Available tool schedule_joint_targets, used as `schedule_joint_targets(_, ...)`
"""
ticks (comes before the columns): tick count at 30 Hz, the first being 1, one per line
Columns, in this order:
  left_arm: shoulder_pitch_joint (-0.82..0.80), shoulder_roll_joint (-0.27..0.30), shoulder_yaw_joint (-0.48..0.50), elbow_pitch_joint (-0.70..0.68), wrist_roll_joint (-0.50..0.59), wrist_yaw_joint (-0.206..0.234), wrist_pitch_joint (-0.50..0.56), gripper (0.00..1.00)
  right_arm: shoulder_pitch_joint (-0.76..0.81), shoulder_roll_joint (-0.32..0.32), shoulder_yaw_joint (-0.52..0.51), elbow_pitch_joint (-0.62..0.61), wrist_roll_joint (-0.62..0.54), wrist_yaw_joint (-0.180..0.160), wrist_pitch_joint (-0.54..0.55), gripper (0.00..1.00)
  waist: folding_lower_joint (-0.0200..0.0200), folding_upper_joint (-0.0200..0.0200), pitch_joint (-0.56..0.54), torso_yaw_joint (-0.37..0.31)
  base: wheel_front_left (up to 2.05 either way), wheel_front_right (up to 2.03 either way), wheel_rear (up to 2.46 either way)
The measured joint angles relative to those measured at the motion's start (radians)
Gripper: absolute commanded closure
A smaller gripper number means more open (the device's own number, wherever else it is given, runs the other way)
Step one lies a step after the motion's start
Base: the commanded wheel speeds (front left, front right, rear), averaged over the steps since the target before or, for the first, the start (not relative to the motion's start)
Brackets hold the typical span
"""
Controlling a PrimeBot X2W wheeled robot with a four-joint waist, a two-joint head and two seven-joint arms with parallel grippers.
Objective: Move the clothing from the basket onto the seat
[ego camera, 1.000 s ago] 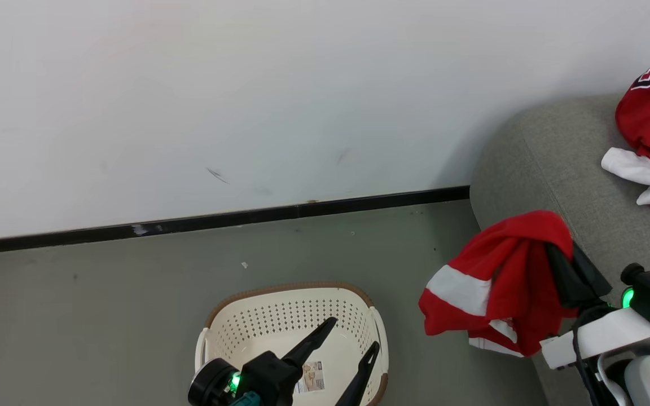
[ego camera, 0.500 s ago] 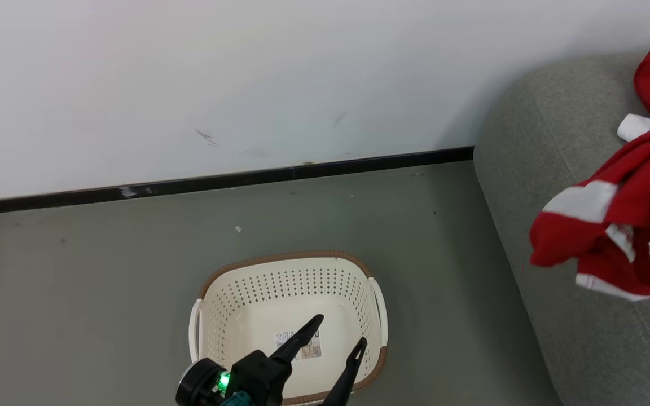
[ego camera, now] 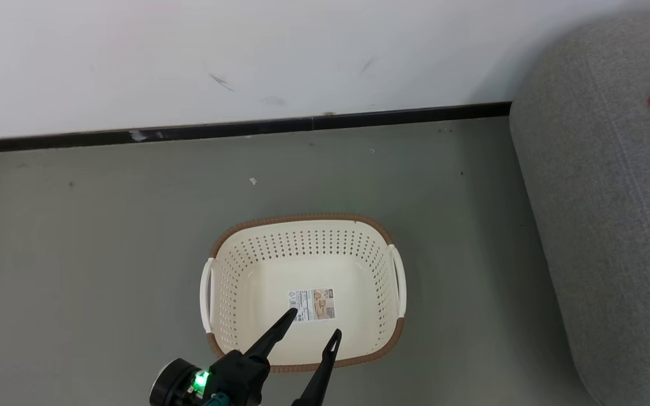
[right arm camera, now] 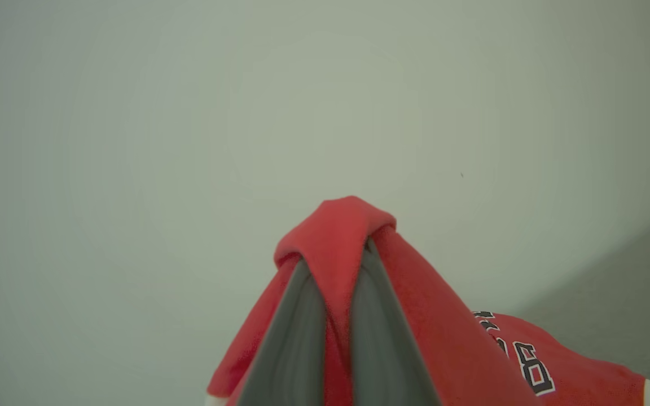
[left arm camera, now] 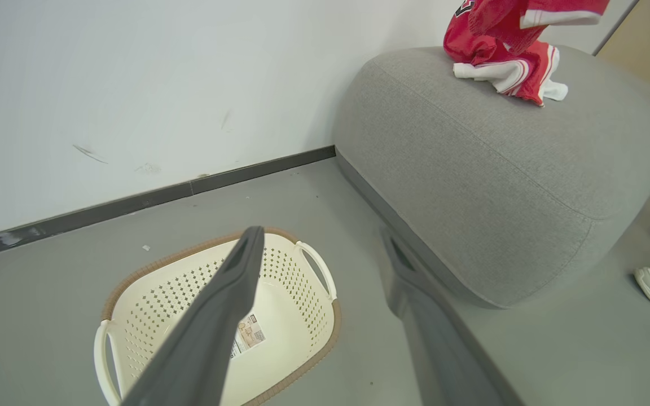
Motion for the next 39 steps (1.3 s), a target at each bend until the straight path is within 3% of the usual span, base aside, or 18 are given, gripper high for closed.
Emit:
schedule_joint_targets(5, -0.002, 0.007, 0.008, -0.020, 0.007, 0.000, 0.000, 0.00, -0.151, -0.005, -0.153, 0.083, 0.068, 0.000, 0.033, 1.00, 0.0000, 0.0000, 0.044, 0.022, 0.00, 0.00, 0.00)
schedule_joint_targets(11, -0.004, 0.019, 0.018, -0.035, 0.012, 0.000, 0.000, 0.00, -0.286, -0.081, -0.251, 0.157, 0.063, 0.000, 0.070, 1.00, 0.0000, 0.0000, 0.091, 0.047, 0.00, 0.00, 0.00)
schedule_joint_targets(18, -0.008, 0.025, 0.023, -0.042, 0.011, -0.003, 0.000, 0.00, -0.387, -0.132, -0.280, 0.218, 0.015, 0.000, 0.106, 1.00, 0.0000, 0.0000, 0.139, 0.070, 0.00, 0.00, 0.00)
schedule_joint_targets(39, -0.043, 0.055, 0.051, -0.047, 0.011, -0.012, 0.008, 0.00, -0.589, -0.192, -0.405, 0.274, -0.098, 0.000, 0.108, 1.00, 0.0000, 0.0000, 0.262, 0.077, 0.00, 0.00, 0.00)
